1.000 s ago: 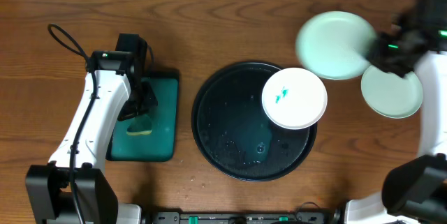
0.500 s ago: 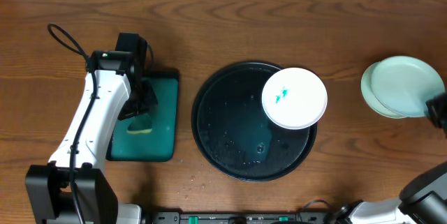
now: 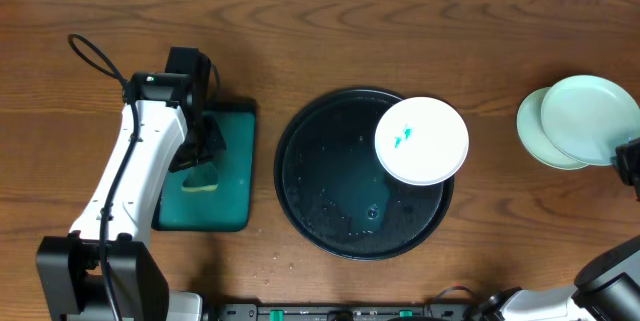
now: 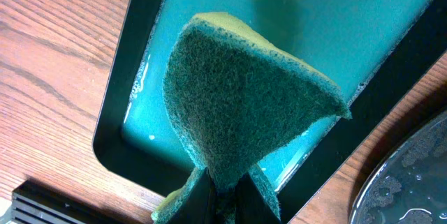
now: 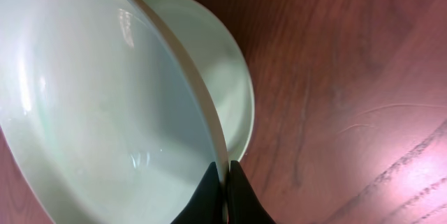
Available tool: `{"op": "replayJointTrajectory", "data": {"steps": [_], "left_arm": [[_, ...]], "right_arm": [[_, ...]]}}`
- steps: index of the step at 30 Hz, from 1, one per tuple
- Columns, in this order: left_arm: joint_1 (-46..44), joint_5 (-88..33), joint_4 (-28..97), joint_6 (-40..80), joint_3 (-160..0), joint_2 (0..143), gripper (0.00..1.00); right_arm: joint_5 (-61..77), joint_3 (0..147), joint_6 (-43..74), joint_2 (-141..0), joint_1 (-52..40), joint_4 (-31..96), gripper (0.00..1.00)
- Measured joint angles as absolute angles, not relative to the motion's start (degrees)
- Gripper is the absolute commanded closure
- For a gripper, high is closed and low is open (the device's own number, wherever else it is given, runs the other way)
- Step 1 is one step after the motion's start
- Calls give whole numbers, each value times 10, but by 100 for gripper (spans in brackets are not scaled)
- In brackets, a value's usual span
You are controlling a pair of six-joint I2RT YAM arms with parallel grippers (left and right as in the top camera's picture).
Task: Clean dirty plates on tray and stack at the side
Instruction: 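Lower the plate onto the stack at right and release it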
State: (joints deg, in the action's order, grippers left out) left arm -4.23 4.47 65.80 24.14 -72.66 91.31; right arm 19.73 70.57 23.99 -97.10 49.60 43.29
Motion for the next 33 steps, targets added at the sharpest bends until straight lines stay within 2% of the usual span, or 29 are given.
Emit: {"op": "replayJointTrajectory", "data": {"steps": [6,15,33], "left_arm": [[-42,45,658,241,-727,913,93],[-42,45,668,241,-727,913,92],[-42,45,670,241,-727,913,93]], "right_arm": [[186,706,250,-982,465,421,98],[182,705,257,-1095,431,404,99],[182,708,273,-1100,441,406,99]]}}
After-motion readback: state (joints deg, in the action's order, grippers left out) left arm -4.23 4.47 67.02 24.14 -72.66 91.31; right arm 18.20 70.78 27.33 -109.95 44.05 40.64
